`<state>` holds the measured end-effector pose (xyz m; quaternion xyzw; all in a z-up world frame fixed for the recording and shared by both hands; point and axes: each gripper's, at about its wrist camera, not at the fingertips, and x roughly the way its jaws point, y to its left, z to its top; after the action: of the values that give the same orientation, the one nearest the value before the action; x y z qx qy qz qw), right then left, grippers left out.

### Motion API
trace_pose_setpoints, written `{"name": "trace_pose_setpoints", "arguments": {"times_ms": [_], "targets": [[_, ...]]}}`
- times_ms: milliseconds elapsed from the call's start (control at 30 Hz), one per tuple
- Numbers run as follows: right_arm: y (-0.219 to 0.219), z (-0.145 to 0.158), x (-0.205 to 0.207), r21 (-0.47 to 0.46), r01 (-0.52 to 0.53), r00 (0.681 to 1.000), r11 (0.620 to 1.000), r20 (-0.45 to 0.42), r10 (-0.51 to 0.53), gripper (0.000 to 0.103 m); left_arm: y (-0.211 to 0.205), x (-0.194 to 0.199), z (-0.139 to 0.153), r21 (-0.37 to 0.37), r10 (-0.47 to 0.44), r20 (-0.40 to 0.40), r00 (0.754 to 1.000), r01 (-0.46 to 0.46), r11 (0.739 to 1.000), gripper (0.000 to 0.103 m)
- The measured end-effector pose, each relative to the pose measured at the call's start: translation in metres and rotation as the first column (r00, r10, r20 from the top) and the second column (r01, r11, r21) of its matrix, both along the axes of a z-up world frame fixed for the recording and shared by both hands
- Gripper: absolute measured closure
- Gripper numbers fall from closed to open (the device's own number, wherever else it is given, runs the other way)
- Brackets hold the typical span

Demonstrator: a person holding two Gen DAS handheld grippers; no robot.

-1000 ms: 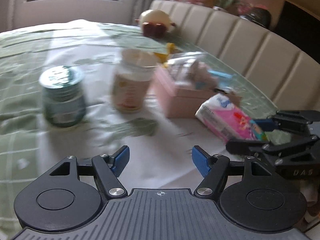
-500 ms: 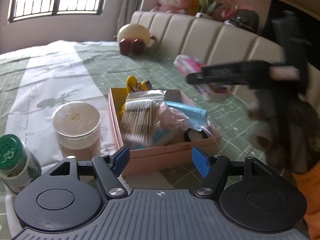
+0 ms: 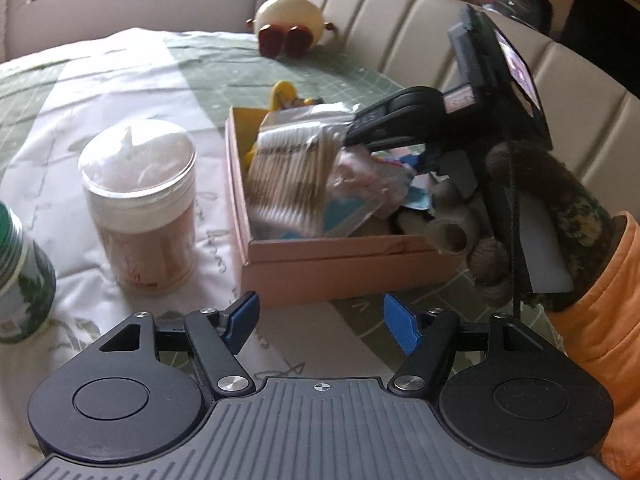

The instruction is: Organize soft objects

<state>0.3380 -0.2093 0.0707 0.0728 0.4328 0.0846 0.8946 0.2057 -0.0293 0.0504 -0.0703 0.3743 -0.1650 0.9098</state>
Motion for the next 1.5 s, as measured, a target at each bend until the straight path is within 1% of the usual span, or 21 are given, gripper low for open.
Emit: {"name": "trace_pose_setpoints", "arguments": {"times_ms": [100,200,267,333,367,400,467,533,600,733,833,867,933,1033,1133,1167,1233,1267,1300,1367,1500], "targets": [[0.002,0.000,-0.003,-0.014,-0.021,1.000,1.000,0.015,0.022,0.051,0.005,-0.007,-0.002,-0.007,0.009,-0.003,1.000,-0.009,1.000,0.029],[-0.001,0.001,-0.004,0.010,-0.047,0.999,0.999,0.019,0.046,0.050,0.015,-0.019,0.000,-0.009,0.036,0.004,0.999,-0.036,0.999,0.029],[-0.007,0.004,-0.005,0.057,-0.080,0.997,0.995,0.009,0.079,0.048,0.023,-0.027,0.003,-0.012,0.055,0.011,0.998,-0.055,0.998,0.029],[-0.017,0.010,-0.008,0.133,-0.109,0.994,0.985,-0.006,0.111,0.045,0.032,-0.037,0.005,-0.010,0.076,0.020,0.997,-0.076,0.997,0.029],[-0.023,0.015,-0.012,0.179,-0.124,0.992,0.976,0.003,0.126,0.040,0.037,-0.042,0.006,-0.010,0.087,0.024,0.996,-0.087,0.996,0.029],[-0.029,0.022,-0.018,0.217,-0.138,0.990,0.966,0.026,0.136,0.040,0.043,-0.046,0.007,-0.013,0.101,0.026,0.995,-0.100,0.995,0.029],[-0.038,0.038,-0.030,0.252,-0.166,0.986,0.954,0.074,0.152,0.040,0.052,-0.052,0.006,-0.023,0.129,0.031,0.991,-0.129,0.991,0.029],[-0.044,0.050,-0.041,0.243,-0.173,0.983,0.955,0.102,0.152,0.038,0.061,-0.059,0.001,-0.031,0.167,0.027,0.986,-0.166,0.986,0.029],[-0.047,0.058,-0.052,0.212,-0.164,0.983,0.964,0.119,0.141,0.038,0.067,-0.065,-0.005,-0.035,0.190,0.014,0.982,-0.189,0.981,0.029],[-0.047,0.062,-0.096,0.138,-0.157,0.974,0.978,0.182,0.131,0.038,0.062,-0.081,-0.011,-0.016,0.195,0.033,0.980,-0.194,0.981,0.029],[-0.041,0.049,-0.148,0.098,-0.159,0.962,0.982,0.241,0.132,0.037,0.052,-0.095,-0.018,0.003,0.191,0.073,0.979,-0.192,0.981,0.029],[-0.038,0.040,-0.167,0.087,-0.150,0.958,0.985,0.258,0.123,0.034,0.049,-0.102,-0.021,0.012,0.190,0.092,0.978,-0.192,0.981,0.029],[-0.027,0.018,-0.204,0.068,-0.116,0.951,0.991,0.295,0.091,0.032,0.043,-0.112,-0.029,0.030,0.190,0.121,0.974,-0.195,0.980,0.029],[-0.010,-0.015,-0.243,0.058,-0.097,0.945,0.994,0.318,0.074,0.030,0.037,-0.121,-0.042,0.065,0.200,0.153,0.968,-0.211,0.975,0.029],[0.009,-0.046,-0.259,-0.005,-0.103,0.953,0.995,0.285,0.100,0.029,0.033,-0.126,-0.054,0.092,0.193,0.193,0.962,-0.213,0.973,0.029],[0.013,-0.055,-0.264,-0.039,-0.095,0.950,0.995,0.296,0.102,0.028,0.030,-0.129,-0.056,0.114,0.181,0.213,0.960,-0.208,0.971,0.029],[0.019,-0.063,-0.278,-0.102,-0.067,0.925,0.993,0.366,0.100,0.026,0.026,-0.132,-0.060,0.153,0.161,0.239,0.957,-0.201,0.968,0.029],[0.020,-0.063,-0.281,-0.113,-0.048,0.923,0.992,0.374,0.087,0.021,0.025,-0.135,-0.060,0.157,0.158,0.245,0.956,-0.200,0.967,0.029],[0.019,-0.063,-0.283,-0.107,-0.032,0.924,0.994,0.375,0.070,0.019,0.026,-0.138,-0.061,0.148,0.160,0.249,0.955,-0.201,0.968,0.029],[0.016,-0.064,-0.284,-0.087,-0.015,0.926,0.996,0.375,0.047,0.018,0.027,-0.140,-0.062,0.132,0.167,0.252,0.953,-0.205,0.970,0.029],[0.015,-0.069,-0.295,-0.088,-0.030,0.906,0.996,0.419,0.065,0.017,0.027,-0.138,-0.063,0.132,0.170,0.247,0.954,-0.207,0.969,0.029]]}}
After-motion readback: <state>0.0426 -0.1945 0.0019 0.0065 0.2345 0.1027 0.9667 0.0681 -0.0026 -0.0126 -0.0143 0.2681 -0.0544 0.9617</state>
